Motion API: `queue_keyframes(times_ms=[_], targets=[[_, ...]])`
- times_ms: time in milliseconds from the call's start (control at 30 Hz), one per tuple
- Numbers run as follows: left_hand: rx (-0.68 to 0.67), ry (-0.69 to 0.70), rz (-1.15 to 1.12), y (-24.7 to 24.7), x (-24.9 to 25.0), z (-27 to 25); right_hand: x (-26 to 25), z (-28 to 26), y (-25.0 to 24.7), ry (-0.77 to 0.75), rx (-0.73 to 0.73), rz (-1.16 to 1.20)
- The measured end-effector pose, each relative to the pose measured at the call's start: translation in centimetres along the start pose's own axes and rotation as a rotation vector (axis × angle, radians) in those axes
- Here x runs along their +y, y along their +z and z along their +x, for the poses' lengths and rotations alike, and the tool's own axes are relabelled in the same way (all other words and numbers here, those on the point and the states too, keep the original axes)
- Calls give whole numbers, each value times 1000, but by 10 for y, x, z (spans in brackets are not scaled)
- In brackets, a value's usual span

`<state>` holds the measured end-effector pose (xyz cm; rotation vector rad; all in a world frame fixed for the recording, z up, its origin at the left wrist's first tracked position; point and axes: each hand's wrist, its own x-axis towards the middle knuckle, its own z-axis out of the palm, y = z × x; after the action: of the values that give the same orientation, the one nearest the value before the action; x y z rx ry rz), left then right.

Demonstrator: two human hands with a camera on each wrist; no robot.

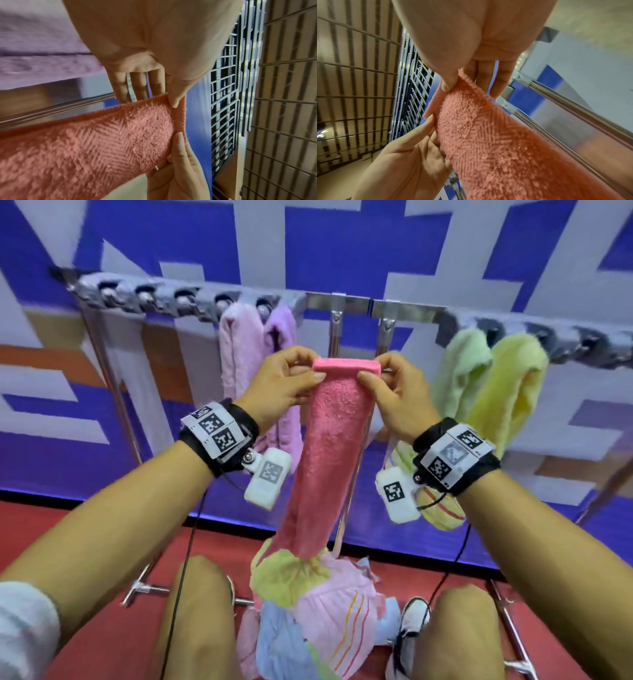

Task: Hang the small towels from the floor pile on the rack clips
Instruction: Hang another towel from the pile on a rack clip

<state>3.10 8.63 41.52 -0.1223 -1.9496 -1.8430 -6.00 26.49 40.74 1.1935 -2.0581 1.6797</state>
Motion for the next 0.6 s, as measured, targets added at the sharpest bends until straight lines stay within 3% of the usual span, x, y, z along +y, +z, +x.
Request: queue_keyframes(times_ms=[300, 467, 600], targets=[[-10, 167, 0, 5, 87, 42, -77, 70, -40, -126, 52, -35], [-68, 162, 57, 17, 110, 55, -88, 86, -50, -55, 99, 100], [-138, 150, 76, 26, 107, 60, -80, 84, -47, -50, -5, 77]])
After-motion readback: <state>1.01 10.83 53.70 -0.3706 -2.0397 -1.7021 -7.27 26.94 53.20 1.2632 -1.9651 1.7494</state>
